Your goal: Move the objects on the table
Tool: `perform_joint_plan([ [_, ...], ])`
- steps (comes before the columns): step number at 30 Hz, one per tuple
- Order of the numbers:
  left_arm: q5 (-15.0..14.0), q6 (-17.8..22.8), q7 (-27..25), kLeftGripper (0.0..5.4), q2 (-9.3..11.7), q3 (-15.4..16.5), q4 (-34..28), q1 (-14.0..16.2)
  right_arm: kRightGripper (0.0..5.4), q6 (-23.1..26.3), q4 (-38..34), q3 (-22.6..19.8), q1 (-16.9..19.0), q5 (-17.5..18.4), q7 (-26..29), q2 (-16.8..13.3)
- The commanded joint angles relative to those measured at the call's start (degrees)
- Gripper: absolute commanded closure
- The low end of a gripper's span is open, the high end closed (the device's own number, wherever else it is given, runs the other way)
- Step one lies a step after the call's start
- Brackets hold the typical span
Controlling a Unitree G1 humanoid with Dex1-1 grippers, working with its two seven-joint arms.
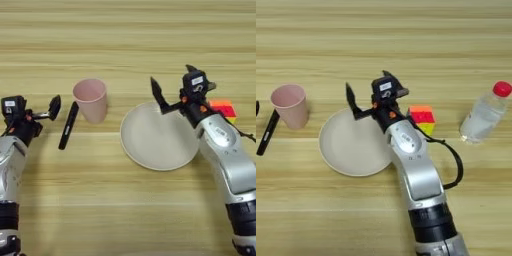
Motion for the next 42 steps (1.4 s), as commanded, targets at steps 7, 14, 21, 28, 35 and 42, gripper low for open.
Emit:
perform_joint_plan([
  [7, -1.44, -4.53, -0.8, 0.02, -2.24, 0.5, -3.98, 1.59, 0.0, -15.4, 5.3, -5.43, -0.31, -7.2, -11.67, -1.63],
  [14, -1.48, -5.84, -1.28, 0.02, -3.39, -0.36, -5.84, 2.81, 0.0, -18.85, 3.2, -9.68, 0.16, -7.28, -14.03, -3.15],
  [21, -1.76, -6.08, -2.68, 0.02, -3.61, -1.18, -7.59, 4.28, 0.0, -18.23, 1.48, -16.27, -0.7, -3.53, -13.62, -6.32],
  [28, -1.29, -6.18, -3.31, 0.02, -2.37, -1.66, -9.31, 6.81, 0.0, -17.38, 0.72, -20.65, -1.87, -0.01, -13.11, -9.02],
  [35, -1.53, -6.99, -5.2, 0.02, -1.84, -2.15, -12.11, 9.27, 0.0, -16.76, 0.98, -24.13, -3.55, 2.31, -13.0, -11.07],
  [42, -1.82, -7.96, -7.47, 0.02, -2.56, -4.17, -14.82, 10.56, 0.0, -16.75, 1.22, -24.01, -3.51, 2.53, -12.81, -10.9],
])
